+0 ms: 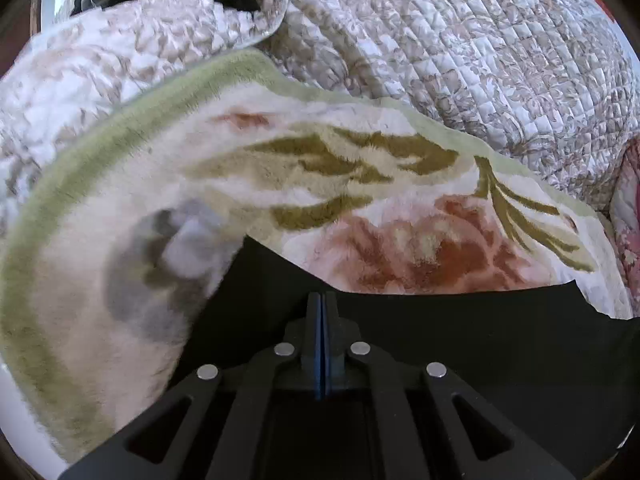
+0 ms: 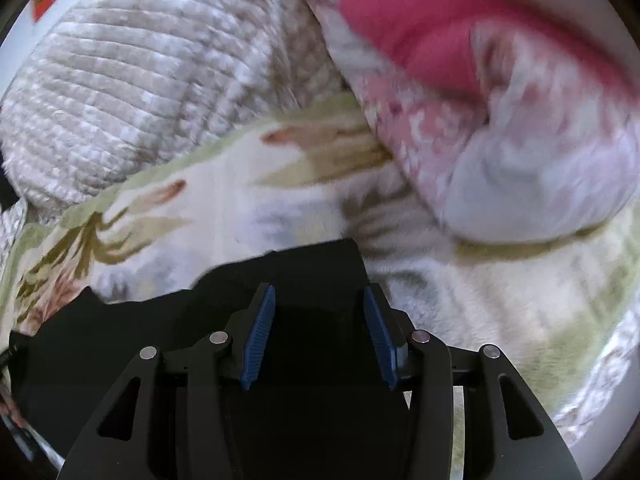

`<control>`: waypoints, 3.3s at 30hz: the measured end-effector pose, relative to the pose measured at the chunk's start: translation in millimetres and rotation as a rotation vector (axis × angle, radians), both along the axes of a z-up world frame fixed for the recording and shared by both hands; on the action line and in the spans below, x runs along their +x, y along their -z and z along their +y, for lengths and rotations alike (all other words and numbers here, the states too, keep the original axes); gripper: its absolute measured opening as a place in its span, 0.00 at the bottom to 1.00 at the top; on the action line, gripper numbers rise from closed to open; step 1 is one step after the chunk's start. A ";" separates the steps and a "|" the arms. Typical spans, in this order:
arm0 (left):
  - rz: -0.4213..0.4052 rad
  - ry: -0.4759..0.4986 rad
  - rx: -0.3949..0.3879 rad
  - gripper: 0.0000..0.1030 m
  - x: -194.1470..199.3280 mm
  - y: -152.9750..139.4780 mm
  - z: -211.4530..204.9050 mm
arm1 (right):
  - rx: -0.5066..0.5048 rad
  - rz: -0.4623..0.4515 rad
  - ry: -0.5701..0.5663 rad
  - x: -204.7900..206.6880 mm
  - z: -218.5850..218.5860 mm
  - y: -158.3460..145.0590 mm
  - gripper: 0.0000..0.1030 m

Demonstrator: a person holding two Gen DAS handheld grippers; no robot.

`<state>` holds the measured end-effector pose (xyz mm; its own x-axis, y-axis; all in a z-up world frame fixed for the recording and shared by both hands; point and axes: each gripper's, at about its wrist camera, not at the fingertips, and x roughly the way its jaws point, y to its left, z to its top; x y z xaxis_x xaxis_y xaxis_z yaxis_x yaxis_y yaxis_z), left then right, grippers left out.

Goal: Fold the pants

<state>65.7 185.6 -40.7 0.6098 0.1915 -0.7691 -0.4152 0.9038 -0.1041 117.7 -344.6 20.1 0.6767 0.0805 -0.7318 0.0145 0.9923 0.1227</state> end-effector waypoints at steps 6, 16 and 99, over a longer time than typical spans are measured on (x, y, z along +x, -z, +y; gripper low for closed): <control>-0.059 0.098 0.013 0.05 -32.2 -23.8 -27.9 | 0.014 0.052 -0.198 -52.0 49.2 3.6 0.46; 0.038 0.253 -0.053 0.06 -80.4 6.3 -85.4 | -0.128 0.116 -0.350 -99.3 99.0 29.7 0.49; 0.037 0.299 0.036 0.21 -54.8 -4.5 -110.1 | -0.001 0.105 -0.413 -87.1 122.2 35.2 0.45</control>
